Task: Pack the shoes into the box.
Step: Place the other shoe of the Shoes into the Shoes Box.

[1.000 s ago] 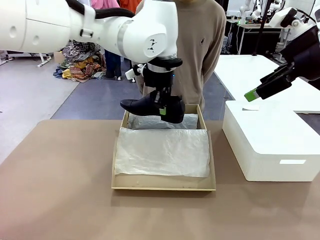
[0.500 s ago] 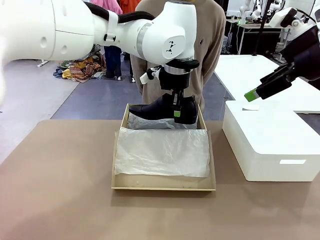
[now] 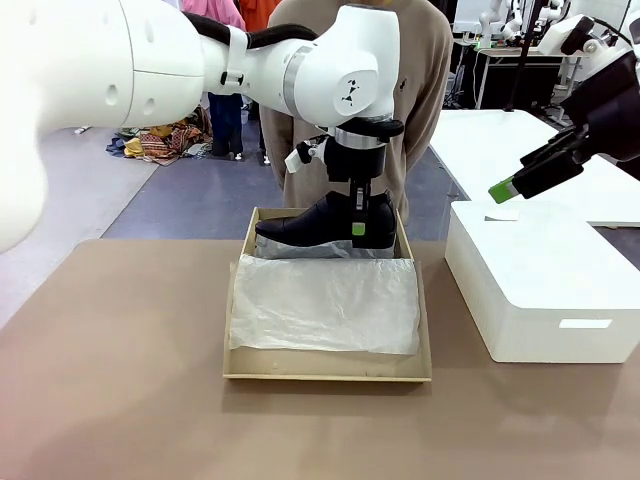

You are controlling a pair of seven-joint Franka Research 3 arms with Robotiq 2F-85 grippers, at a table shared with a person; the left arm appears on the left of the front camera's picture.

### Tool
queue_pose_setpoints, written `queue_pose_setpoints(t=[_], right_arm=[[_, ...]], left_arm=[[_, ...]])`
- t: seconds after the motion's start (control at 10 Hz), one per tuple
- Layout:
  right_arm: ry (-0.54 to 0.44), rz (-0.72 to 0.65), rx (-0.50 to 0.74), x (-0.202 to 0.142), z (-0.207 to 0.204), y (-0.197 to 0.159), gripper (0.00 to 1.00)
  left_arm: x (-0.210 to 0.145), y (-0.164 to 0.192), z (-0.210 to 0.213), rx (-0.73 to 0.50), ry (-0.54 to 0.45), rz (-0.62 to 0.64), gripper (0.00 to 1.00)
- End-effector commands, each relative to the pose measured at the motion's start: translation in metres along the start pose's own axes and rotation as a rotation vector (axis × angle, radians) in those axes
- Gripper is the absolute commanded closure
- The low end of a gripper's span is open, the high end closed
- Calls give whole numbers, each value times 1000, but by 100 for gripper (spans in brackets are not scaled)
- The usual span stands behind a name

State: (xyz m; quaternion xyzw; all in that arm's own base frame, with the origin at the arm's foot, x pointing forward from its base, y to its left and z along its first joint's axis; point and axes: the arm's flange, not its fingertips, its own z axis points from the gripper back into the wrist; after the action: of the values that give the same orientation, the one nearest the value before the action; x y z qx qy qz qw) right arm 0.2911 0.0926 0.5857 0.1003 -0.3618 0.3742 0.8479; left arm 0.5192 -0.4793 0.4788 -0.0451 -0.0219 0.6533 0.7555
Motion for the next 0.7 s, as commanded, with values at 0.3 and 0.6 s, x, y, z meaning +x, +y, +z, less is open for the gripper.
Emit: queue_pose_setpoints(t=[0.3,0.6], right_arm=[[-5,0,9,0,0,0,0],[-5,0,9,0,0,0,0]], left_arm=[[-6,2,2,24,-8,70,100],[-3,1,-10,23,8,16,100]])
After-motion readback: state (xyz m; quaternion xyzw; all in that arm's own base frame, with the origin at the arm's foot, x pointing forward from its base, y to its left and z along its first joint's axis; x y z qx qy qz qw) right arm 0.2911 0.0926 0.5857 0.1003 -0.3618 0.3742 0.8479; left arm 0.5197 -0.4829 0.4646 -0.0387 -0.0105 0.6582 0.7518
